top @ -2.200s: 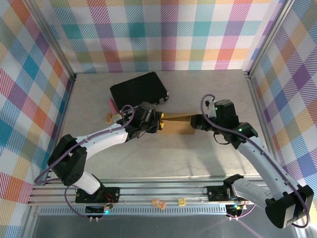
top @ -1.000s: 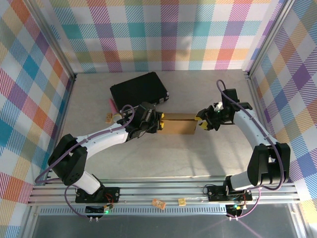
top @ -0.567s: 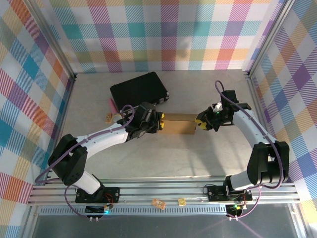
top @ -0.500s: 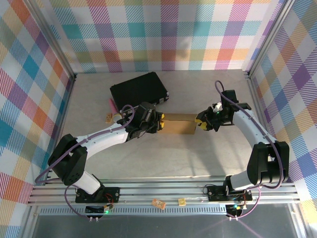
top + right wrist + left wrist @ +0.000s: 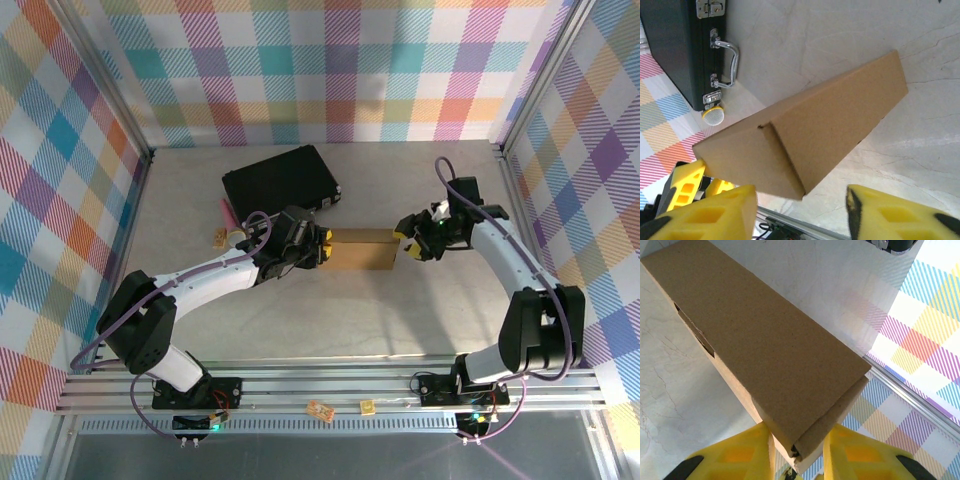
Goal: Fold the paper box
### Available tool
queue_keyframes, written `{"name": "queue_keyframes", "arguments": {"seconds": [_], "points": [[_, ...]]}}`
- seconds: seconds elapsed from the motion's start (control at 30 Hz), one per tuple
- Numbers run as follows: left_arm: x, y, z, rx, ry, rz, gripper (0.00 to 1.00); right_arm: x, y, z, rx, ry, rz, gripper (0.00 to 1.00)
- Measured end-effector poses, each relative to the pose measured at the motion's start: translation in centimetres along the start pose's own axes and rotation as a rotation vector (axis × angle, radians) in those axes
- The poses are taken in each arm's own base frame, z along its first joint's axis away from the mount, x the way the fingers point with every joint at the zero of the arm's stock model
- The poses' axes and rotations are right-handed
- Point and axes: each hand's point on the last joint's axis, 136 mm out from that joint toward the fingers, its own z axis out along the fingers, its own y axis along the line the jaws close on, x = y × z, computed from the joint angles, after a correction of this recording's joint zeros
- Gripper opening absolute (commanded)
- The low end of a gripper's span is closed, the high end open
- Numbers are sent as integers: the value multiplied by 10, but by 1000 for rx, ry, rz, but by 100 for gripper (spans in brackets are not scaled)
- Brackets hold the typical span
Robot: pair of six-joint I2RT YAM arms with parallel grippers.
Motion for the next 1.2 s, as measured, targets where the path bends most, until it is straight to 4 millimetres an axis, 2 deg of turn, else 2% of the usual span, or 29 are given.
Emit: {"name": "queue_keyframes", "arguments": {"seconds": [0.07,0.2,0.37,0.6,0.87,1.03,1.2], "points": [[0,0,0,2,1,3,27,-1,-4,7,7,22,10,40],[0,0,0,5,3,14,27,-3,-1,8,-10,26,-3,37],[0,2,-3,27,16,31,14,-3,1,8,-19,29,-10,30],[-1,4,-6,33,25,48,12,-3,3,8,-27,30,-26,26],[-4,8,-11,45,44,83,17,0,2,8,-27,31,-49,28],[-1,14,-15,43,79,150,19,12,-5,2,-11,26,-65,27],[1,27,-24,32,117,211,22,31,-16,-5,7,31,-62,26]]}}
